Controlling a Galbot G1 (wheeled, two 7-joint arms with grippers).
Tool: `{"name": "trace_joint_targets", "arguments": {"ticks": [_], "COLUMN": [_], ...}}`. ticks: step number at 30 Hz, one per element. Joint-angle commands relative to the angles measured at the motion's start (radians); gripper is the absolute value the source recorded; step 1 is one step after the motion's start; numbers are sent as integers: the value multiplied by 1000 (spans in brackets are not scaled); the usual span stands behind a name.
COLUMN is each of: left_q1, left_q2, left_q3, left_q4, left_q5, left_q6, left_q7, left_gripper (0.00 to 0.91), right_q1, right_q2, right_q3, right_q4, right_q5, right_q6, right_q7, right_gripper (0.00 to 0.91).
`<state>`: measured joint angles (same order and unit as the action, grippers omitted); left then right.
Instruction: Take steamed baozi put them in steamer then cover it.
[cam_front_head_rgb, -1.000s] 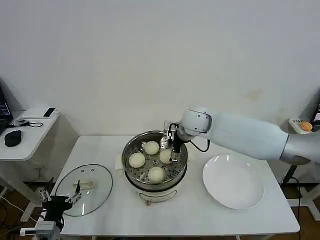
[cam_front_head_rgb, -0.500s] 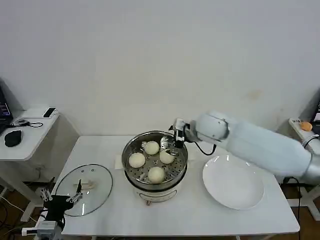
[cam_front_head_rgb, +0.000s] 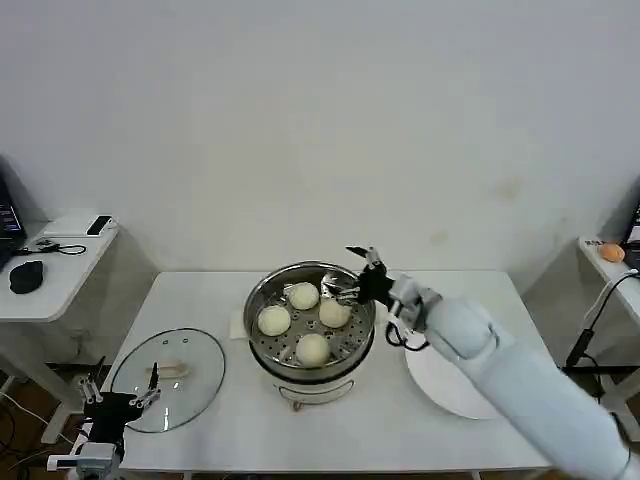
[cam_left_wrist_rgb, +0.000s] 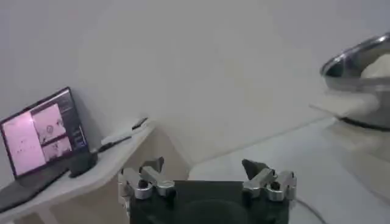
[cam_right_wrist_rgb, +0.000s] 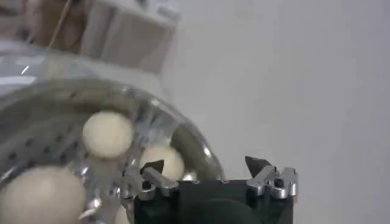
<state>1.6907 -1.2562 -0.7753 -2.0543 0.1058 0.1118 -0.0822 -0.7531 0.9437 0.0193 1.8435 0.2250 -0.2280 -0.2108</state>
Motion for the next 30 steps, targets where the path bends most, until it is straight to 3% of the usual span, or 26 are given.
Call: {"name": "trace_joint_targets", "arguments": {"ticks": [1,7,12,16,30], "left_q1": [-1,24,17,-39,-187], "left_q2": [18,99,179,193,220], "left_q3": [14,23,34,68,139], "left_q4": [91,163,283,355,399], "left_q5": [305,553,714,821,868], "left_q6": [-31,-64,-100,-119,-111], "left_q7": [-1,0,-26,-70,-53], "left_gripper": [907,907,907,907,907], "right_q1": [-653,-778,-832,-846,-882], "right_q2": [305,407,445,453,501], "right_q3": [655,780,848,863,885], "right_q4": [81,88,146,160,179], "right_q5": [-173,-170,-148,-155,-174], "right_q6": [381,444,378,376,390], "right_q7": [9,-1,29,44,49], "right_gripper": [907,907,907,907,907]}}
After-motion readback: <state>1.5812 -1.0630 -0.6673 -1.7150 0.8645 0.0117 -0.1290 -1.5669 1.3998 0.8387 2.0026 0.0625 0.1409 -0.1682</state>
